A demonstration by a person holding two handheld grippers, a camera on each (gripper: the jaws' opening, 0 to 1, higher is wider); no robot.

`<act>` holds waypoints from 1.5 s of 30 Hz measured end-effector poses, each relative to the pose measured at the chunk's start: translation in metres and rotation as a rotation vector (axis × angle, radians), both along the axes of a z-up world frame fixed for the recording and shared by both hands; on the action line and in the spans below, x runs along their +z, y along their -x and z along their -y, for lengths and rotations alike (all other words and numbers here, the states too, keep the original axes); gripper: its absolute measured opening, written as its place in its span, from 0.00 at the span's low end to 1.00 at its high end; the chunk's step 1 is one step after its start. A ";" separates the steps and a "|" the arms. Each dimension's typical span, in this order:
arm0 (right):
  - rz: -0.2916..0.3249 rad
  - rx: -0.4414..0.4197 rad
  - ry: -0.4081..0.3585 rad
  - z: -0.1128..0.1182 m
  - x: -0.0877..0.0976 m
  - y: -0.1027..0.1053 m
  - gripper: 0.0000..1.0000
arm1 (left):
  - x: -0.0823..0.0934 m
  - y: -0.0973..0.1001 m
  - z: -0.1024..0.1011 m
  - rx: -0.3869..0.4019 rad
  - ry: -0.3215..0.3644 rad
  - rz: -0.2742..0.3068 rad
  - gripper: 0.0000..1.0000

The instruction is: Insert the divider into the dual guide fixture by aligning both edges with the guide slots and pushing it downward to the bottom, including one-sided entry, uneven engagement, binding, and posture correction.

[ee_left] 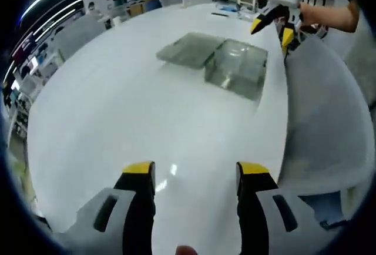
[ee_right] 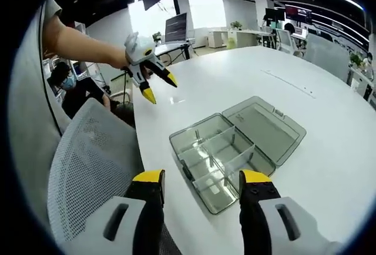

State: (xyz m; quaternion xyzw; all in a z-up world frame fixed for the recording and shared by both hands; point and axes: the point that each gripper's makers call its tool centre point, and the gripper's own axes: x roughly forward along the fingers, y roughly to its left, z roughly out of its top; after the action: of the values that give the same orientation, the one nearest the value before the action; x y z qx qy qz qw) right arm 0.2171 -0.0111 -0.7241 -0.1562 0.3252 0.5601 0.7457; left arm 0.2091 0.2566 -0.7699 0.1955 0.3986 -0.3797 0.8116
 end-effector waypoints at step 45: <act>-0.008 -0.039 0.024 0.007 0.008 0.004 0.47 | -0.043 -0.018 -0.020 -0.365 -0.202 -0.099 0.39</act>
State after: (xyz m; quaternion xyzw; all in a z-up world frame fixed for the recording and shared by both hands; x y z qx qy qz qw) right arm 0.2127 -0.0185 -0.7158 -0.1566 0.3378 0.5421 0.7533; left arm 0.2273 0.2768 -0.8130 0.3259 0.4321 -0.4875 0.6852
